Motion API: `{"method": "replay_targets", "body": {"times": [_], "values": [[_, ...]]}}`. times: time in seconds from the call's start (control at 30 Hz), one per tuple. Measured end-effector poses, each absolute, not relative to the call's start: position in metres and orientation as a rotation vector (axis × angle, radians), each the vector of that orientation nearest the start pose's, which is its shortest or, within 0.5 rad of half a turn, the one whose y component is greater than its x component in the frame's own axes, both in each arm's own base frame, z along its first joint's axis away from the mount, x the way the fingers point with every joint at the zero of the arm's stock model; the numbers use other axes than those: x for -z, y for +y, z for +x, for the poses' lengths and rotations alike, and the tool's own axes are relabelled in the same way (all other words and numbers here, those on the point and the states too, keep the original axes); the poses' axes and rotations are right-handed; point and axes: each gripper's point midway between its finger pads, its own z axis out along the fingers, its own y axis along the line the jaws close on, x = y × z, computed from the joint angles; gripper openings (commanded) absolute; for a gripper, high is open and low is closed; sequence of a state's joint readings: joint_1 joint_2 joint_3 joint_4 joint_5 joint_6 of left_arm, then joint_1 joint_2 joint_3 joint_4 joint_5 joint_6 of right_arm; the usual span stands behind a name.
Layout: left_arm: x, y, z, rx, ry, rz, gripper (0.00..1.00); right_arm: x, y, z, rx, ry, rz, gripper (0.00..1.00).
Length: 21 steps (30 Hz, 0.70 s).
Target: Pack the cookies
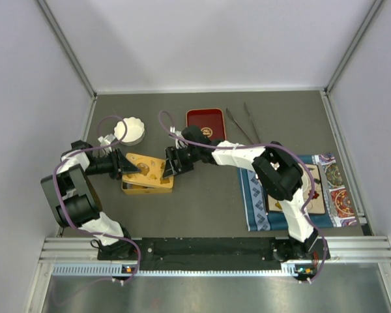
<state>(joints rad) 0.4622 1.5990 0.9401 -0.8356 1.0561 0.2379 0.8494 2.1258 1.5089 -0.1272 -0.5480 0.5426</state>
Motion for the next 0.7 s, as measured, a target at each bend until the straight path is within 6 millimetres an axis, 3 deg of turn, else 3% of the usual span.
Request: {"method": "replay_targets", "body": {"times": [0.7], "values": [[-0.092,-0.019,0.271,1.178,2.477,-0.217,0.48,-0.082,0.474,0.267,-1.269,2.450,-0.725,0.66]]}}
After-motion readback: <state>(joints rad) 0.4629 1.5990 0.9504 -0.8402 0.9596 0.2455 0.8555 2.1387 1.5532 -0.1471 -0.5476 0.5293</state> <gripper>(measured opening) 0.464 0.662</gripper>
